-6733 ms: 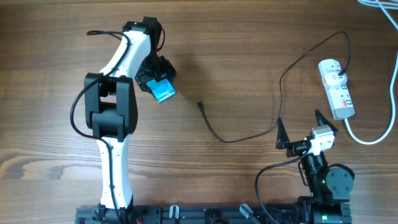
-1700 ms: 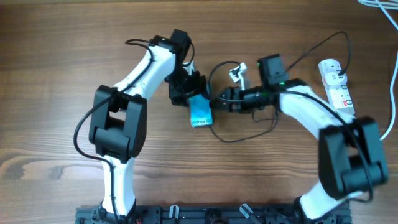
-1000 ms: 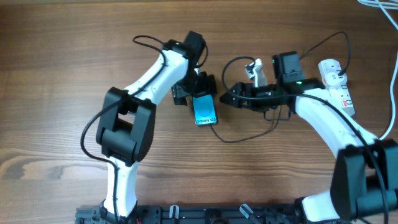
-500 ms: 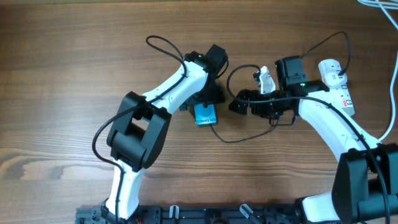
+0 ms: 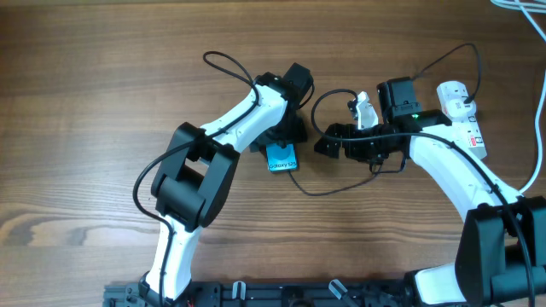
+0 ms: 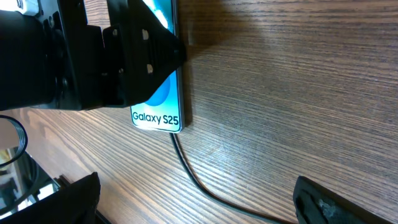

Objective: Plug charger to phone and switch on socket

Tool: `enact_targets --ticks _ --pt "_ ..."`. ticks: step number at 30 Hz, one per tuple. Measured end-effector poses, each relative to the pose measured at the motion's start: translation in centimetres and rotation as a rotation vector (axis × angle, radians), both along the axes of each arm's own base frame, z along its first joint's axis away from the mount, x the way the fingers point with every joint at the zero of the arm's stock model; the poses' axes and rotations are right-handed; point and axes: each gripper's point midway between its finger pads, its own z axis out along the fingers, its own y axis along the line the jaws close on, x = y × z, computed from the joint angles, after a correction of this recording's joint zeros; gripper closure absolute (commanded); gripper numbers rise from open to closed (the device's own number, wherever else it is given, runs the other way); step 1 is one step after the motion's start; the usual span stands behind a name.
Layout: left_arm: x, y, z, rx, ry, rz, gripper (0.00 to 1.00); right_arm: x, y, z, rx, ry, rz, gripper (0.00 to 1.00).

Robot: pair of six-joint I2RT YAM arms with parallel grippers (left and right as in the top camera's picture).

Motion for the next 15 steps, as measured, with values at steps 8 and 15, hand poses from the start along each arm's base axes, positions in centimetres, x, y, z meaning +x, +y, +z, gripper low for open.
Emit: enact_targets --ticks 8,15 --pt "-0.5 0.5 -0.1 -0.029 0.059 0.000 0.28 -0.3 0.5 0.0 0.000 -0.001 0.018 0.00" --pt "-0.4 2.8 0.3 -0.164 0.174 -0.009 0.28 -0.6 3.5 0.4 0.017 -0.048 0.092 0.00"
